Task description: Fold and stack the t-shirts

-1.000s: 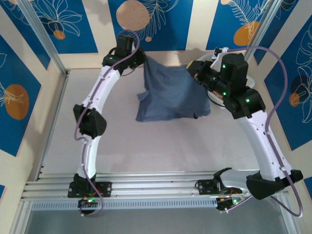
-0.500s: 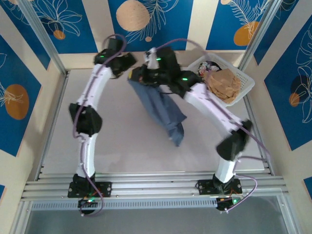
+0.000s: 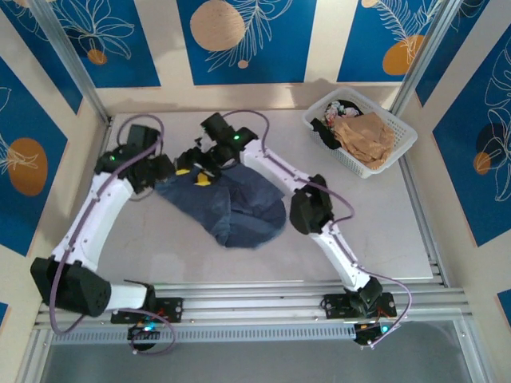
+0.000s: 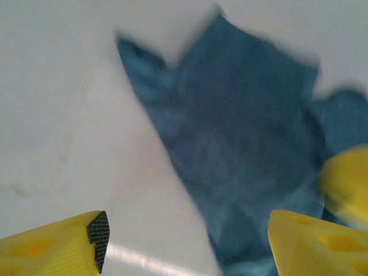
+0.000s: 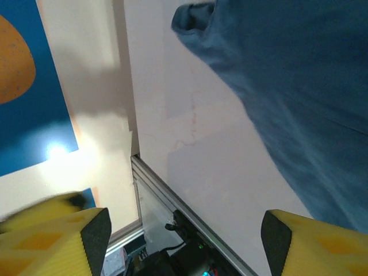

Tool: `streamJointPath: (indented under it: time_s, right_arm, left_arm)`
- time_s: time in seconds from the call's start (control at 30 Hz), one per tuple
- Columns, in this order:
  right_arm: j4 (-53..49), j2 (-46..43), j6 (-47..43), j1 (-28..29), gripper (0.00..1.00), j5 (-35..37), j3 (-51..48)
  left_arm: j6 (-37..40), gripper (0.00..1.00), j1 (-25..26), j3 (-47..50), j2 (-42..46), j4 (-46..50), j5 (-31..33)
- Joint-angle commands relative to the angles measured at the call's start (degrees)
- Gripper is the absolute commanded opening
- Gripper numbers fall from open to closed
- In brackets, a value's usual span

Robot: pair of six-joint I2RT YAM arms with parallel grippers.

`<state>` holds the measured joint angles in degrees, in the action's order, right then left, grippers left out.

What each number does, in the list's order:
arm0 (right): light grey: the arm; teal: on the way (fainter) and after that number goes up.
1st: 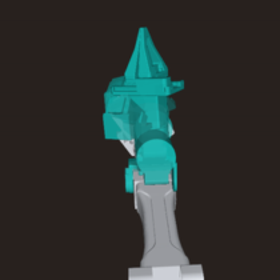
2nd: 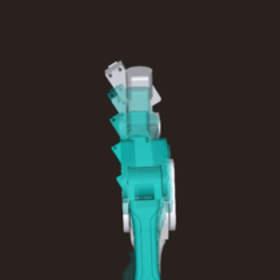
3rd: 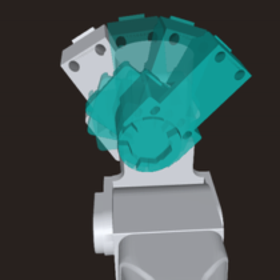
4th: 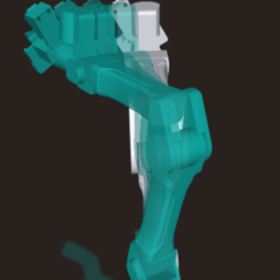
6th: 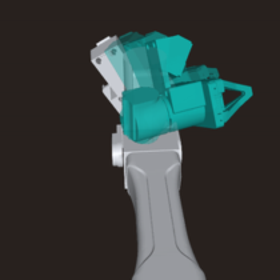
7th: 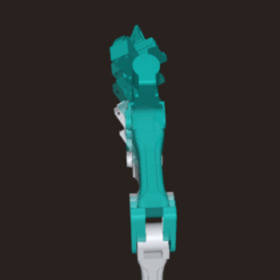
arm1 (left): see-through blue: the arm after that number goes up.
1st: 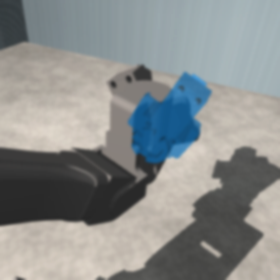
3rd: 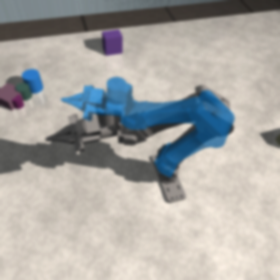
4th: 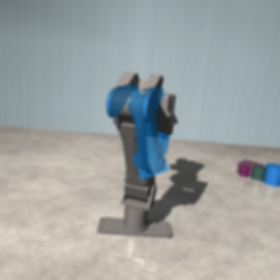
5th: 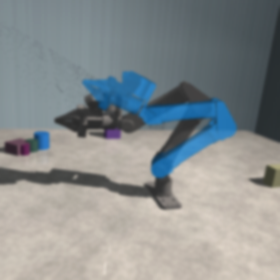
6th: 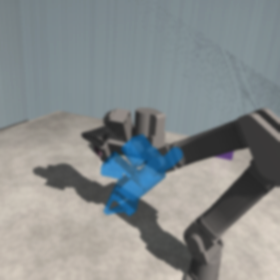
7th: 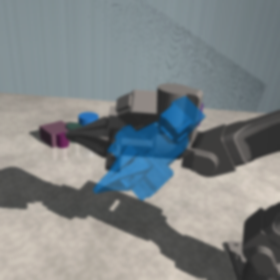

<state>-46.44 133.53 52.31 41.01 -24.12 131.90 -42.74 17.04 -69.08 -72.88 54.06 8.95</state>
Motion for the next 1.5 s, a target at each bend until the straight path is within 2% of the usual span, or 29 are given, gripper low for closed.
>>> streamJointPath:
  time_s: [0.0,0.1,0.2,0.37,0.57,0.7,0.87,0.97,1.0,1.07,1.1,1.37,1.47]
  right_arm:
    - [0.54,-12.72,-5.46,-5.82,0.69,6.71,-10.01]
    - [-2.9,-17.91,-9.5,-11.07,0.67,13.76,-19.48]
    - [-4.04,-21.32,-13.11,-16.56,0.67,18.11,-28.37]
    - [-4.16,-21.48,-20.5,-21.93,0.68,22.23,-35.84]
    - [-4.1,-16.6,-21.8,-22.52,0.64,24.08,-38.31]
    - [-2.95,-14.05,-21.47,-22.47,0.61,24.45,-40.5]
    - [-0.15,-10.35,-21.63,-22.08,0.51,22.54,-40.15]
    - [0.62,-9.54,-19.91,-22.02,0.34,22.0,-39.0]
    - [1.11,-10.28,-19.27,-21.99,0.24,22.13,-39.14]
    - [1.86,-13.47,-17.5,-21.86,0.05,24.09,-40.43]
    - [2.04,-15.42,-16.41,-21.93,0.0,25.24,-41.46]
    - [3.31,-35.84,-8.79,-22.72,0.0,25.29,-53.52]
    - [0.95,-43.5,-5.38,-22.24,0.0,25.15,-56.67]
  left_arm:
    - [-3.89,0.74,9.29,6.67,1.69,-7.77,-11.13]
    - [-5.27,0.8,17.82,7.56,-3.05,-9.92,-12.44]
    - [-5.52,0.83,24.0,4.71,-10.21,-7.88,-10.0]
    - [-8.45,0.83,28.58,2.6,-19.4,-7.44,-9.7]
    - [-11.41,0.75,30.66,3.2,-25.59,-9.4,-9.39]
    - [-12.96,0.58,30.59,4.09,-27.56,-10.85,-7.03]
    - [-13.68,0.4,30.44,4.95,-28.61,-11.7,-4.45]
    - [-13.91,0.2,29.62,6.4,-28.31,-11.92,-2.93]
    - [-14.29,0.1,29.09,7.07,-27.83,-11.22,-1.69]
    - [-14.55,0.01,27.29,8.9,-26.39,-10.14,0.1]
    - [-14.43,0.0,26.03,10.05,-25.4,-9.44,0.78]
    - [-7.05,0.0,13.75,16.85,-16.92,-7.92,2.98]
    - [-2.96,0.0,11.14,16.37,-14.77,-5.68,4.56]
